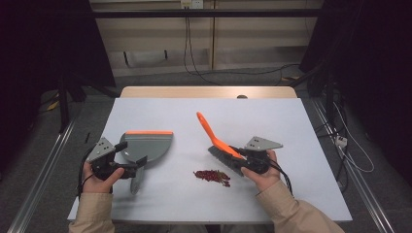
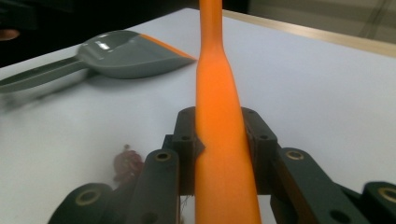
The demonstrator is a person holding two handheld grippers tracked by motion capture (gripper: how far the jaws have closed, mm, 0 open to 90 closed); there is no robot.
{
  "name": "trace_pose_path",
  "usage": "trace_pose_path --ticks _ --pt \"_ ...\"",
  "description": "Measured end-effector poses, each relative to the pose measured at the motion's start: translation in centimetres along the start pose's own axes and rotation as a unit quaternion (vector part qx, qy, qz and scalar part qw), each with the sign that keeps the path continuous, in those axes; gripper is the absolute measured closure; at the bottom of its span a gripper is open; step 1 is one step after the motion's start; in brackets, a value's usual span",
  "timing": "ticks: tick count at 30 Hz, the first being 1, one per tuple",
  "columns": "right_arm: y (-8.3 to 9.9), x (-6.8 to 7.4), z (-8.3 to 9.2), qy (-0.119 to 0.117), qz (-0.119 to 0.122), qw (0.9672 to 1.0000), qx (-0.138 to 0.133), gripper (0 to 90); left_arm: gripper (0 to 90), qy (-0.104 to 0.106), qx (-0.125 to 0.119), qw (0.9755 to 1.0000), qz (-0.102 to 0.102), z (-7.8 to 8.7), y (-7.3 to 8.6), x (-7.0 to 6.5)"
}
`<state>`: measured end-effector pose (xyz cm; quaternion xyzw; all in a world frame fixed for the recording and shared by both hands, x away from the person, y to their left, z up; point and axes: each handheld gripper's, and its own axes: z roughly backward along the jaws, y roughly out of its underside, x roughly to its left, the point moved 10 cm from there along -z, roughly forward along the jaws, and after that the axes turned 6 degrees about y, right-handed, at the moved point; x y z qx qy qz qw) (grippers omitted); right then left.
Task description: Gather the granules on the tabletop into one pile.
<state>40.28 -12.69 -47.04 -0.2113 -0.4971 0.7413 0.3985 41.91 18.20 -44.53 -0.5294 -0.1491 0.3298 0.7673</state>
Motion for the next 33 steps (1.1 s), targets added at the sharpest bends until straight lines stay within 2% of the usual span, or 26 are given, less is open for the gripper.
trace_pose_path --ticks 1,4,6,9,13,15,19,22,28,33 --pt "0.5 -0.3 0.5 0.015 -0.005 0.9999 0.004 71.2 4.5 0.002 -0.001 1.0 -0.003 0.0 -0.1 0.0" --pt "1.3 -0.7 1.5 0.041 -0.032 0.9986 0.01 71.2 4.5 0.005 -0.006 1.0 0.001 0.0 -0.3 -0.1" --pt "1.6 -1.0 2.3 0.061 -0.04 0.9973 0.006 71.1 4.5 0.009 -0.01 0.9999 0.002 0.1 -0.5 -0.2" --pt "2.0 -1.3 3.2 0.097 -0.052 0.9939 0.003 71.1 4.5 0.012 -0.015 0.9998 -0.001 0.1 -0.8 -0.4" --pt "2.6 -1.4 3.7 0.124 -0.071 0.9897 0.005 71.1 4.5 0.013 -0.018 0.9997 0.001 0.2 -1.0 -0.4" --pt "3.0 -1.2 3.7 0.13 -0.075 0.9887 0.008 71.1 4.5 0.015 -0.019 0.9997 0.0 0.2 -1.0 -0.4" --pt "3.3 -1.0 3.8 0.155 -0.066 0.9857 0.008 71.1 4.5 0.013 -0.02 0.9997 0.001 0.2 -0.9 -0.4" --pt "3.3 -0.4 3.7 0.162 -0.067 0.9844 0.002 71.1 4.6 0.016 -0.02 0.9997 -0.002 0.2 -1.0 -0.6" --pt "3.2 1.8 2.5 0.165 -0.07 0.9838 -0.009 70.9 4.5 0.015 -0.022 0.9996 -0.002 0.3 -1.1 -0.8" --pt "3.0 2.4 1.9 0.162 -0.079 0.9835 -0.013 70.8 4.5 0.015 -0.022 0.9996 -0.005 0.3 -1.2 -0.8"
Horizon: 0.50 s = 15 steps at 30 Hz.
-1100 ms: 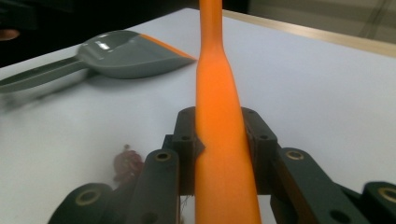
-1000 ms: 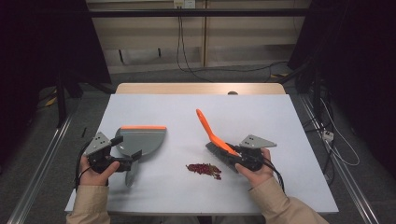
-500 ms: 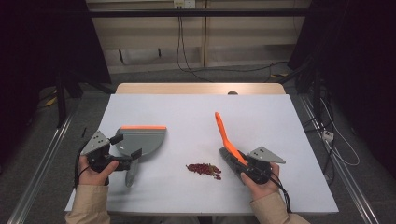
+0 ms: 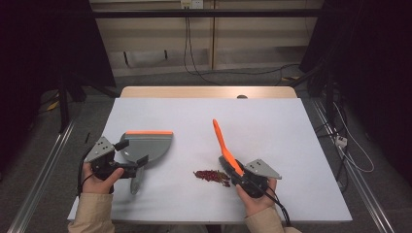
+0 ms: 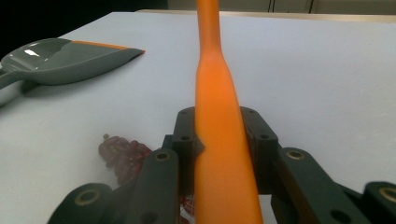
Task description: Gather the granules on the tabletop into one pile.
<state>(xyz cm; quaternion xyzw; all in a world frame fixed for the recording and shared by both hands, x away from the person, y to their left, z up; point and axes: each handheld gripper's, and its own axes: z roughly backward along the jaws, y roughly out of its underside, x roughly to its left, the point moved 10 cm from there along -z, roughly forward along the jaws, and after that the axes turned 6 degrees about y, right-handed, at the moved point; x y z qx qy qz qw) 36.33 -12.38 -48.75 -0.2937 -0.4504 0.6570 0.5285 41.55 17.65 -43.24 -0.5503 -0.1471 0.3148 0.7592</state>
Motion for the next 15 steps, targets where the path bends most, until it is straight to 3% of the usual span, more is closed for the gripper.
trace_pose_path --ticks 15 --pt "-0.5 2.1 -1.8 0.007 -0.002 0.9999 -0.013 70.9 4.6 -0.003 0.002 1.0 -0.003 0.1 0.0 0.0"
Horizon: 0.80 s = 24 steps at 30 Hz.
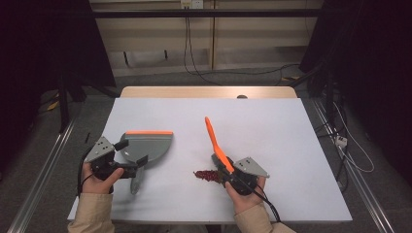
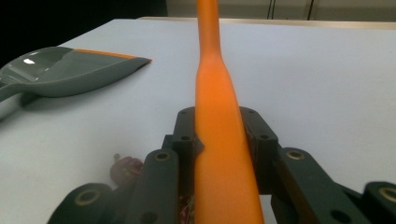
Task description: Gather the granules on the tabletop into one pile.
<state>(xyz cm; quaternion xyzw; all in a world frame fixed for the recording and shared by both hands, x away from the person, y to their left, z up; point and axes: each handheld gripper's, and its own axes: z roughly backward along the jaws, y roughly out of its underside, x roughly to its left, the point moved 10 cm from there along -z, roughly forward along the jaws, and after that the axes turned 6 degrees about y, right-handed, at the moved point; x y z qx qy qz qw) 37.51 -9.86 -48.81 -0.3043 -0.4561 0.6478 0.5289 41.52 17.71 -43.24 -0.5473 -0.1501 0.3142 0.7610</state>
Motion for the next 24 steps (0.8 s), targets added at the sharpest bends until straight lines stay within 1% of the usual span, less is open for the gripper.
trace_pose_path --ticks 2,4,6,10,12,13,15,24 --pt "0.0 0.1 -0.2 0.002 0.002 1.0 -0.002 70.8 4.6 -0.001 0.0 1.0 0.001 0.0 0.0 0.0" --pt "-0.1 0.3 -0.3 0.004 0.0 1.0 -0.005 70.8 4.5 -0.001 0.001 1.0 0.001 0.0 0.1 0.0" --pt "-0.1 0.5 -0.4 0.001 -0.005 1.0 -0.007 70.8 4.5 0.0 0.003 1.0 0.0 0.0 0.1 0.0" --pt "-0.1 0.8 -0.6 0.005 0.0 1.0 -0.007 70.7 4.6 -0.001 0.002 1.0 0.0 0.0 0.1 0.1" --pt "-0.2 1.0 -0.7 0.002 -0.008 0.9999 -0.007 70.7 4.6 -0.002 0.003 1.0 0.0 0.0 0.1 0.1" --pt "-0.2 1.0 -0.8 0.003 -0.003 1.0 -0.008 70.7 4.6 -0.001 0.004 1.0 -0.002 0.0 0.2 0.1" --pt "-0.3 1.3 -0.9 0.0 -0.006 0.9999 -0.009 70.7 4.6 -0.001 0.005 1.0 -0.003 -0.1 0.2 0.1" --pt "-0.4 2.2 -1.4 -0.011 0.001 0.9999 -0.009 70.6 4.7 -0.003 0.004 1.0 -0.002 0.0 0.2 0.2"
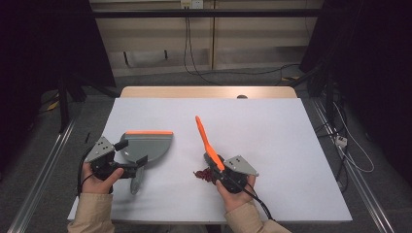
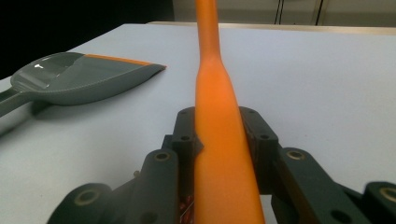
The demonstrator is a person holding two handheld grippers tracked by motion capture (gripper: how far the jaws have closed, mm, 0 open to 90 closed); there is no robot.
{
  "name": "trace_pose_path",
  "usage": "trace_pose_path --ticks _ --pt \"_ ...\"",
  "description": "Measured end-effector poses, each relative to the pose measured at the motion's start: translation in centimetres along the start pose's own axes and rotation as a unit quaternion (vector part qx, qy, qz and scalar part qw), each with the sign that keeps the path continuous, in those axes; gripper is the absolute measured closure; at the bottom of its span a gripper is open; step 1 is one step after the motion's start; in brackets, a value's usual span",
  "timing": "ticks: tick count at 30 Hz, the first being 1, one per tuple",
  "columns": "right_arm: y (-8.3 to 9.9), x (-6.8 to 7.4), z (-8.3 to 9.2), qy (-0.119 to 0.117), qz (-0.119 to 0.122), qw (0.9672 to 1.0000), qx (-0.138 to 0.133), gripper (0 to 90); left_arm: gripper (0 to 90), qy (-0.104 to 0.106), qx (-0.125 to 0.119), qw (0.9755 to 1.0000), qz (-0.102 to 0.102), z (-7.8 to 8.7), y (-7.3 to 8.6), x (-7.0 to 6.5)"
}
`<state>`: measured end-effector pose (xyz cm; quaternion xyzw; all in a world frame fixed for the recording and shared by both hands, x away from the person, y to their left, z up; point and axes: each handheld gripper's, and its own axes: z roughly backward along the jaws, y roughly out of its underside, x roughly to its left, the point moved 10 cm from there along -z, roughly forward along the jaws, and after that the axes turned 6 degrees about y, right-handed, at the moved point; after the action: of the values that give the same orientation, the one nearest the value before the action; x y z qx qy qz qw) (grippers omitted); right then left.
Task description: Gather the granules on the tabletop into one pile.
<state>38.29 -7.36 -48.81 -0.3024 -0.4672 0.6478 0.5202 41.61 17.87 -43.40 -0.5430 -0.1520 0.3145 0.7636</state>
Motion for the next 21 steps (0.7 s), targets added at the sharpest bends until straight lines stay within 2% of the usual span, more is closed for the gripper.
trace_pose_path --ticks 14,18,20,21 --pt "-0.27 0.82 -0.81 -0.017 0.0 0.9999 -0.001 70.7 4.7 -0.001 0.003 1.0 0.0 -0.04 0.14 0.0" --pt "-0.44 0.64 -0.94 -0.016 0.005 0.9999 -0.001 70.9 4.7 -0.002 0.006 1.0 -0.002 -0.07 0.23 0.04" --pt "-0.73 0.28 -0.91 -0.019 -0.005 0.9998 -0.004 71.0 4.7 -0.001 0.007 1.0 -0.002 -0.09 0.3 0.03" --pt "-0.96 0.06 -0.86 -0.02 -0.002 0.9998 -0.008 71.0 4.7 -0.001 0.008 1.0 -0.004 -0.09 0.33 0.04"
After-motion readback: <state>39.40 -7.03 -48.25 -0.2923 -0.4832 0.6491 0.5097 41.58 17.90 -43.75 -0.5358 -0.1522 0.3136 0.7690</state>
